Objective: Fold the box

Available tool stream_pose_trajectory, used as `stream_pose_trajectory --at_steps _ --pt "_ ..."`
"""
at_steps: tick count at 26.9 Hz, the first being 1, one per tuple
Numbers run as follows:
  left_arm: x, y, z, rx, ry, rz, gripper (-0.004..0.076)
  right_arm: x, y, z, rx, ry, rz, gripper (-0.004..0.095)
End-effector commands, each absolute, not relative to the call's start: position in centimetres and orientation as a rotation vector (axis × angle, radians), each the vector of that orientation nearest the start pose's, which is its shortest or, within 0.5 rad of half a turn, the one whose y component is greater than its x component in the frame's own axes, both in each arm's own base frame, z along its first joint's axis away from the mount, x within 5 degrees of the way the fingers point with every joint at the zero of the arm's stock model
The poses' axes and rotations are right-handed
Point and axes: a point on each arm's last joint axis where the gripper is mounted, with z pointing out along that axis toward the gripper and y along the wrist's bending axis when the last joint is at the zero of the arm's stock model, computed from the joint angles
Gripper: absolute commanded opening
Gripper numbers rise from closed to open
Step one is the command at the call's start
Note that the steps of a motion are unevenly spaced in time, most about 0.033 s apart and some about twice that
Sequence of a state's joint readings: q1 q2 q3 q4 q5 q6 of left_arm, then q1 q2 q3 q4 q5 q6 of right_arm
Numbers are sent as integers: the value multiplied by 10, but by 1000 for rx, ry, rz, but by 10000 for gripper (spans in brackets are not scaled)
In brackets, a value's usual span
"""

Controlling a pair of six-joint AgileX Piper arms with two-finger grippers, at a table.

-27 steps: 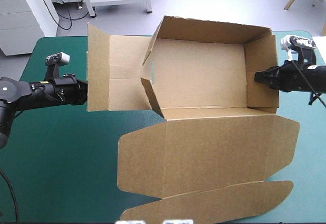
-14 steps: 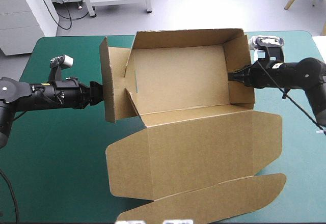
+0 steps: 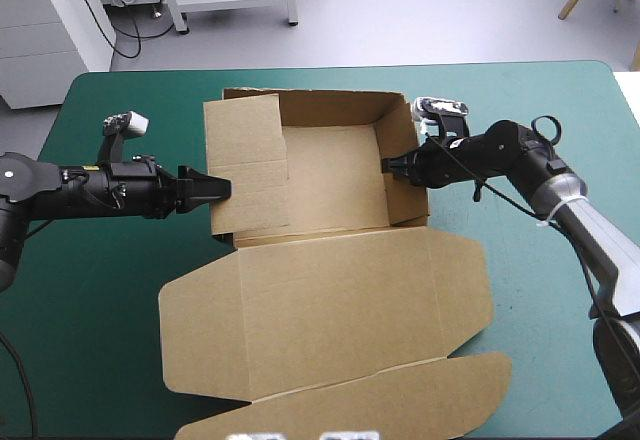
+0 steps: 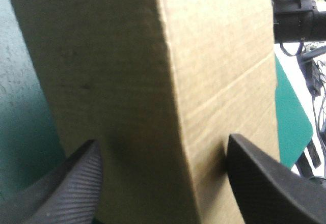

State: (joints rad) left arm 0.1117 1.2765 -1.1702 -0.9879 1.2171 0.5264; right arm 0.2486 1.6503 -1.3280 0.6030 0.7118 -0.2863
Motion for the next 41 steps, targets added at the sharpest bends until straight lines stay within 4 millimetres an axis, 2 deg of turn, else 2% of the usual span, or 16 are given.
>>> stream_pose_trajectory --at_steps 1,3,9,12,15,18,20,22,24,31,38,41 --pt "238 -48 393 258 2228 -1111 489 344 135 326 -209 2306 720 -18" --pt "237 -48 392 268 2241 -1101 490 343 144 323 -233 2309 727 -17" --pt "235 -38 377 237 2415 -923 475 337 165 322 -298 2290 733 -17" --pt "236 -30 370 183 2498 -808 435 334 180 314 -352 2308 732 -17" --pt "236 -28 369 148 2517 -785 395 333 189 309 -365 2318 741 -17" --pt "236 -31 368 139 2526 -769 327 333 195 307 -359 2309 742 -17" --pt "237 -35 365 126 2552 -698 256 332 199 307 -363 2296 742 -17" --pt "239 -37 361 123 2583 -574 183 331 201 307 -365 2294 746 -17" --pt "239 -42 359 123 2599 -461 147 329 203 307 -375 2296 751 -17" --pt "249 -51 353 34 2583 -195 145 324 210 306 -419 2314 756 -17" --pt "261 -59 336 9 2643 -155 119 319 210 302 -479 2367 746 -17" --pt "264 -61 335 39 2631 -125 18 318 209 301 -498 2379 736 -17"
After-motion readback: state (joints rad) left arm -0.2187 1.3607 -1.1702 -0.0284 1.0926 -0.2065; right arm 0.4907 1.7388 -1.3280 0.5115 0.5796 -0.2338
